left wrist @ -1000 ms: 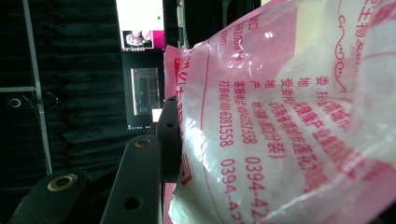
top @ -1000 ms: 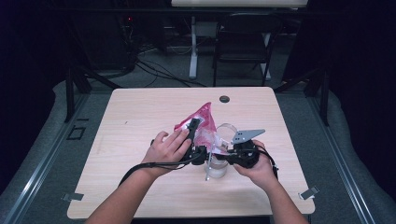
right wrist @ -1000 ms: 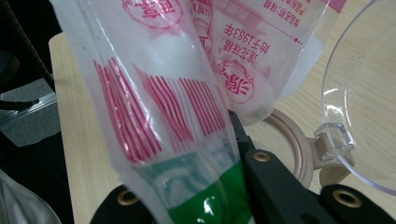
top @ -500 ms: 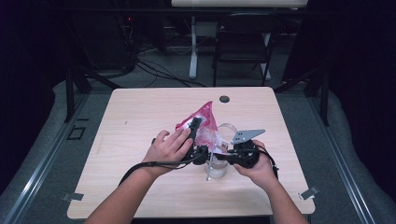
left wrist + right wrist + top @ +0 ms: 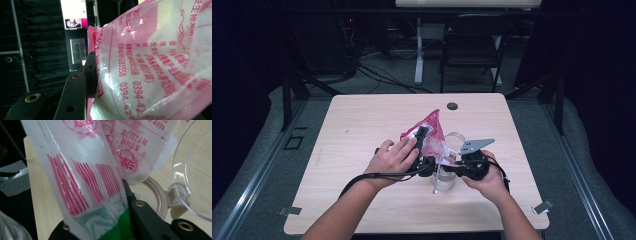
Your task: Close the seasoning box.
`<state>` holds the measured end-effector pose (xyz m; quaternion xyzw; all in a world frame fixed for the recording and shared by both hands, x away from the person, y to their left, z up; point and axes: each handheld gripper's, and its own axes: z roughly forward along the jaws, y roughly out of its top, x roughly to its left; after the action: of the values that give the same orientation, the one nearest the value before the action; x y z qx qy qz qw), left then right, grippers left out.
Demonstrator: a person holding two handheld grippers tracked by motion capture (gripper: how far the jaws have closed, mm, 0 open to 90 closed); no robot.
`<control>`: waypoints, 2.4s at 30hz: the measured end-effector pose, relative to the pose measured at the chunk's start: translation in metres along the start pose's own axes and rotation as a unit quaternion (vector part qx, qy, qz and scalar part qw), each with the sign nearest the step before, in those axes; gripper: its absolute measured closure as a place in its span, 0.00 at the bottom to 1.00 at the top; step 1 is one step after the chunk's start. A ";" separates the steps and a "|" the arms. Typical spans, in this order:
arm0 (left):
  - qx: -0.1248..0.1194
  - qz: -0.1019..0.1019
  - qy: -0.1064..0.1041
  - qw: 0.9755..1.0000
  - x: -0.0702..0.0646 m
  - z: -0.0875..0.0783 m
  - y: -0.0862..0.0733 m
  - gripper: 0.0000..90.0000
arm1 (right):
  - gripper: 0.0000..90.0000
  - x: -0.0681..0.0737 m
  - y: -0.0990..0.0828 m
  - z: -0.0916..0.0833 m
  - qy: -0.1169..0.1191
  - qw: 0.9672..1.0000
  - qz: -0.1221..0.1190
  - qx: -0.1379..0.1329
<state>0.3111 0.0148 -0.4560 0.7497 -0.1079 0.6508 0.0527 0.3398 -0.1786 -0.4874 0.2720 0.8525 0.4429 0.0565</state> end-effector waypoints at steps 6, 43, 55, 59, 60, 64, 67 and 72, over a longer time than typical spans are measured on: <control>-0.003 0.014 0.000 1.000 0.001 0.000 0.001 0.71 | 1.00 0.000 -0.001 0.001 0.000 1.000 -0.001 0.005; 0.007 0.025 -0.032 0.999 -0.004 0.003 -0.005 0.69 | 1.00 -0.001 -0.003 0.008 -0.009 1.000 0.002 0.020; 0.006 0.041 -0.026 0.999 -0.001 0.002 -0.006 0.68 | 1.00 -0.002 -0.003 0.010 -0.009 1.000 0.005 0.012; 0.009 0.038 -0.030 0.999 0.000 0.001 -0.007 0.68 | 1.00 -0.003 -0.002 0.010 -0.005 1.000 0.004 0.010; 0.007 0.041 -0.023 0.999 0.000 0.001 -0.007 0.68 | 1.00 -0.003 -0.002 0.010 -0.005 1.000 0.005 0.009; 0.009 0.044 -0.029 0.999 0.000 0.001 -0.006 0.68 | 1.00 -0.003 -0.002 0.011 -0.005 1.000 0.007 0.008; 0.006 0.041 -0.026 0.999 0.000 0.001 -0.006 0.68 | 1.00 -0.003 -0.002 0.011 -0.005 1.000 0.008 0.008; 0.010 0.039 -0.025 0.999 0.000 0.000 -0.007 0.68 | 1.00 -0.003 -0.002 0.012 -0.004 1.000 0.008 0.006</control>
<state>0.3128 0.0213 -0.4555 0.7616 -0.1322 0.6342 0.0169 0.3459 -0.1726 -0.4960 0.2814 0.8524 0.4373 0.0548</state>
